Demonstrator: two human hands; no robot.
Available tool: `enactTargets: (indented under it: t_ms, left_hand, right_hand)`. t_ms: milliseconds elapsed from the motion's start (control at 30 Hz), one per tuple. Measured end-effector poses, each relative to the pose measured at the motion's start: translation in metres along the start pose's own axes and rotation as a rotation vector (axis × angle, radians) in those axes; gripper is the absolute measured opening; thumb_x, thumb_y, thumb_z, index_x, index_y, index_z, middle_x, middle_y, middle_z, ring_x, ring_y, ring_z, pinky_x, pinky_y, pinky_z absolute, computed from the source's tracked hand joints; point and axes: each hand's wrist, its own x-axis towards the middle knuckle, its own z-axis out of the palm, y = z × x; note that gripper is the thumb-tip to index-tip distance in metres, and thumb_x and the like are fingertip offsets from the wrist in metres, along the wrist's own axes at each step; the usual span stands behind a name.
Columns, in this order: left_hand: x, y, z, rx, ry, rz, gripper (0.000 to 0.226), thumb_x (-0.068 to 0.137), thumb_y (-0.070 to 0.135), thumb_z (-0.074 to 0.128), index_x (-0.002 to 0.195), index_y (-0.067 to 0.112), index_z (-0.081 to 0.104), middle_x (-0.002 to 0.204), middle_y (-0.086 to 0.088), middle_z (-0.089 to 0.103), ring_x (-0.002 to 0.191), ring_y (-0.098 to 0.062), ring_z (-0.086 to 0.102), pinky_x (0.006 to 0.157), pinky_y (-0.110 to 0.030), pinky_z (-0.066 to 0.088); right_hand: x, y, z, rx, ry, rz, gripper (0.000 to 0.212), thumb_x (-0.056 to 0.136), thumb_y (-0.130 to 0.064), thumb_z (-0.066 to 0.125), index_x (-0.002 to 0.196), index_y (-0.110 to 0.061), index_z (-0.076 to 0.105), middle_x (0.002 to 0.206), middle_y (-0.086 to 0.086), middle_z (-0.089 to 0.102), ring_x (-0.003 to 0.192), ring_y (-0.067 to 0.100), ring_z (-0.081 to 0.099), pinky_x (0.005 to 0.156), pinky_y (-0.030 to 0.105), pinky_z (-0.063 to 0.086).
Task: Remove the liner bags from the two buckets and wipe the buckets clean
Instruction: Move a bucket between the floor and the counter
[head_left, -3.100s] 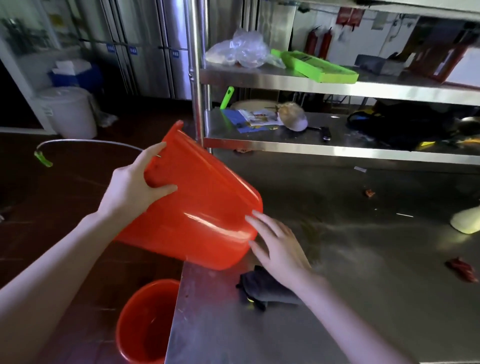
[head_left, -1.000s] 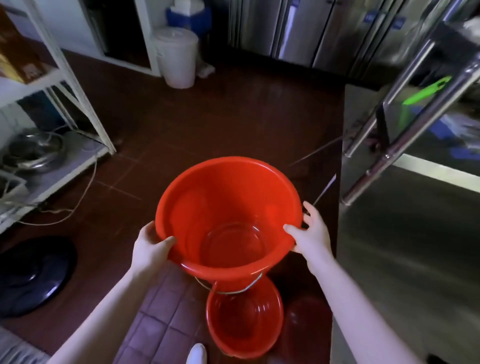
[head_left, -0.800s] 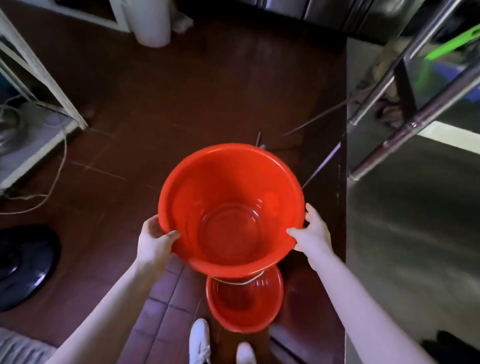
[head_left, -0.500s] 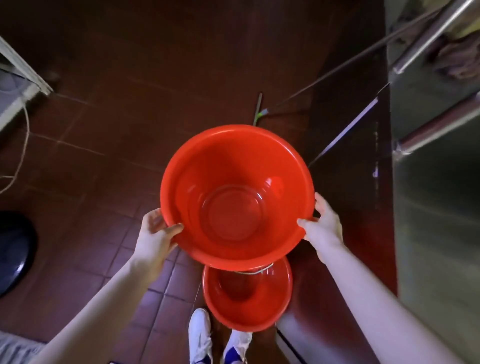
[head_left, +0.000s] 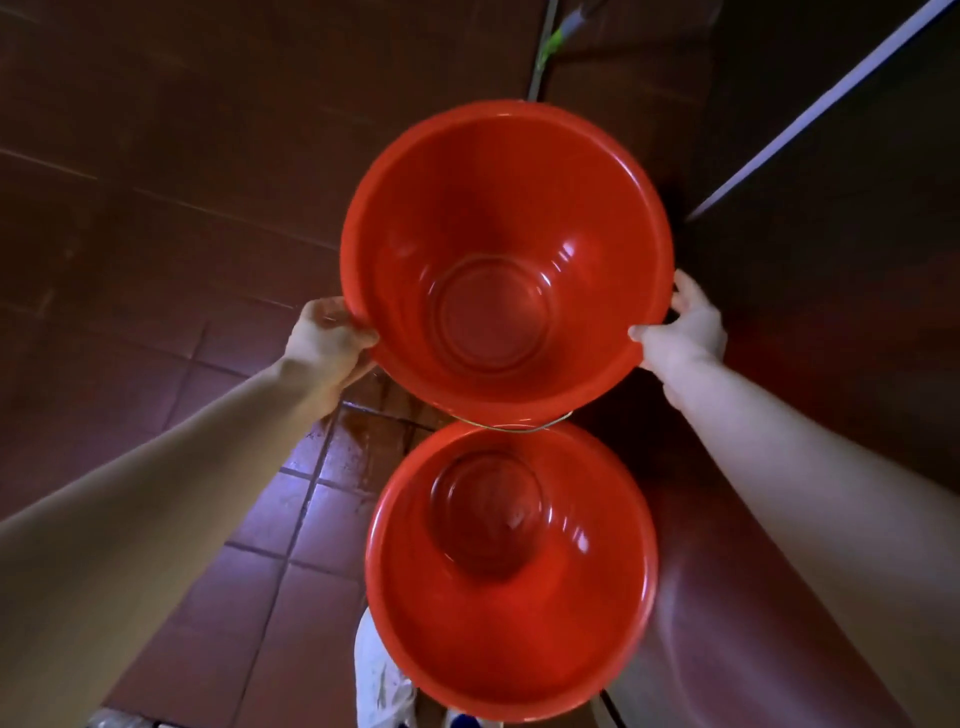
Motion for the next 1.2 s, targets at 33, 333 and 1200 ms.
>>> enactTargets:
  t_ms: [33, 333, 1200]
  left_hand:
    - [0.013, -0.005, 0.006, -0.001, -0.003, -0.005, 0.034, 0.088, -0.013, 0.05, 0.081, 0.019, 0.061, 0.067, 0.007, 0.066, 0.067, -0.008, 0.066, 0.056, -0.019, 0.054]
    - [0.087, -0.029, 0.039, -0.063, 0.074, -0.035, 0.041, 0.089, -0.009, 0.057, 0.122, 0.016, 0.052, 0.104, -0.003, 0.063, 0.081, -0.012, 0.065, 0.058, -0.022, 0.054]
    - [-0.131, -0.238, -0.024, 0.63, -0.086, -0.323, 0.032, 0.097, 0.026, 0.049, 0.123, 0.038, 0.035, 0.088, -0.011, 0.063, 0.066, -0.03, 0.069, 0.061, -0.046, 0.061]
  right_hand:
    - [0.009, 0.006, 0.006, 0.031, -0.001, 0.032, 0.082, 0.079, 0.009, 0.068, 0.143, -0.034, 0.042, 0.139, -0.002, 0.055, 0.121, 0.024, 0.057, 0.093, 0.045, 0.055]
    - [0.063, 0.048, 0.04, 0.152, -0.025, 0.133, 0.077, 0.083, 0.01, 0.066, 0.143, -0.032, 0.042, 0.142, 0.0, 0.052, 0.122, 0.026, 0.057, 0.084, 0.047, 0.058]
    - [-0.084, 0.153, 0.001, -0.698, -0.328, -0.109, 0.07, 0.088, -0.009, 0.062, 0.148, -0.033, 0.035, 0.133, 0.008, 0.045, 0.12, 0.03, 0.052, 0.101, 0.034, 0.042]
